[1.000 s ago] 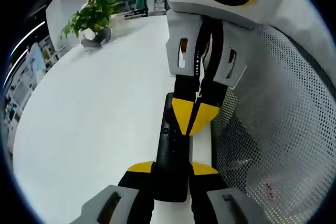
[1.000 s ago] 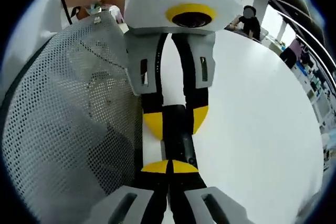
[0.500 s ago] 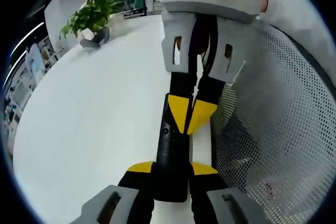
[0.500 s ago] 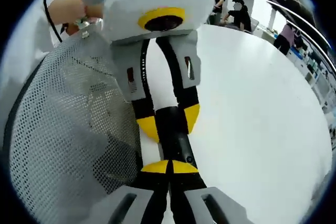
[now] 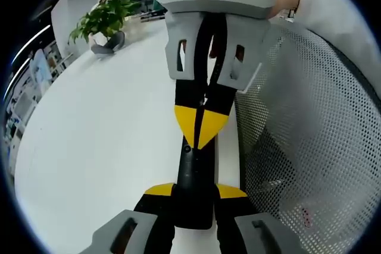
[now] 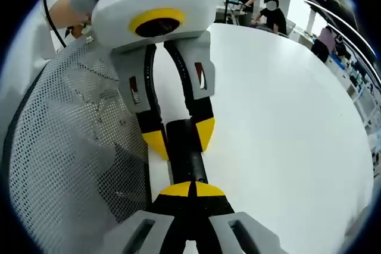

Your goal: Press the specified remote control buttons in sequence, fully releasing each button before pressing the next.

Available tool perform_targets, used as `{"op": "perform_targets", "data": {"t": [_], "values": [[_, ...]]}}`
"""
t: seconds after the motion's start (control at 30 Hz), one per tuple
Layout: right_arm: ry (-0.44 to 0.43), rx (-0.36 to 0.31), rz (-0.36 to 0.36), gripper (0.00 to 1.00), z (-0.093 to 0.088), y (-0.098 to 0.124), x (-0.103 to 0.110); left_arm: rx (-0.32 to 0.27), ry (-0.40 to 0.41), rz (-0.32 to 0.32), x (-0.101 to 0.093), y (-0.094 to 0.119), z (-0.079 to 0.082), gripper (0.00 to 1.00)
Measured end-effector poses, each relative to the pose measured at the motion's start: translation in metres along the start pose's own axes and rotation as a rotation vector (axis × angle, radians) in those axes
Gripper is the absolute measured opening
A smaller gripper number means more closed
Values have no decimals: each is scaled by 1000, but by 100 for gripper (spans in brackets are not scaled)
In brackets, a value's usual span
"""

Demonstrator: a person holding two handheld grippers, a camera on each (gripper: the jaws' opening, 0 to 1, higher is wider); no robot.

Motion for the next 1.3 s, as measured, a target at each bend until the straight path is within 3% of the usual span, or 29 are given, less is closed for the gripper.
{"op": "perform_targets", "data": {"t": [0.07,0.1,0.13,0.17,0.27,0.33,0.4,0.47,0.5,0.8,0.9,0.93,1.1,1.3], "values": [[46,22,-26,0,2,0,2,2,-1,0,0,0,0,24],[152,32,-48,0,3,1,4,4,-1,-1,0,0,0,24],[199,35,-63,0,4,0,5,8,-2,-1,0,0,0,24],[203,41,-72,0,4,0,7,10,-2,-1,0,0,0,24],[163,36,-70,0,4,-1,6,13,0,-1,0,0,1,24],[60,22,-49,0,3,-1,3,11,0,0,0,0,1,24],[27,4,-19,0,3,-1,1,10,0,0,0,0,0,24],[-91,0,30,0,2,0,-3,8,0,1,1,0,0,24],[-107,-6,51,0,1,1,-4,8,1,1,0,0,1,24],[-96,1,42,0,7,0,-20,-2,3,4,0,0,1,24],[-108,56,98,0,3,-5,-14,-4,4,4,0,0,1,24],[-87,19,68,0,7,-8,-19,-4,4,5,0,0,1,24],[-99,72,154,0,7,-8,-22,-8,2,4,0,0,0,24],[-110,141,185,0,12,-14,-26,-6,1,3,1,0,0,24]]}}
Point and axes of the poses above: the point that each gripper's makers call its tool centre point, and the gripper's own axes: y roughly backward along the fingers, x roughly to its left, z roughly out of its top, the point moved 6 cm from there along y, roughly backward along the fingers, and after that the axes turned 10 degrees about -z, right-handed, at the moved point
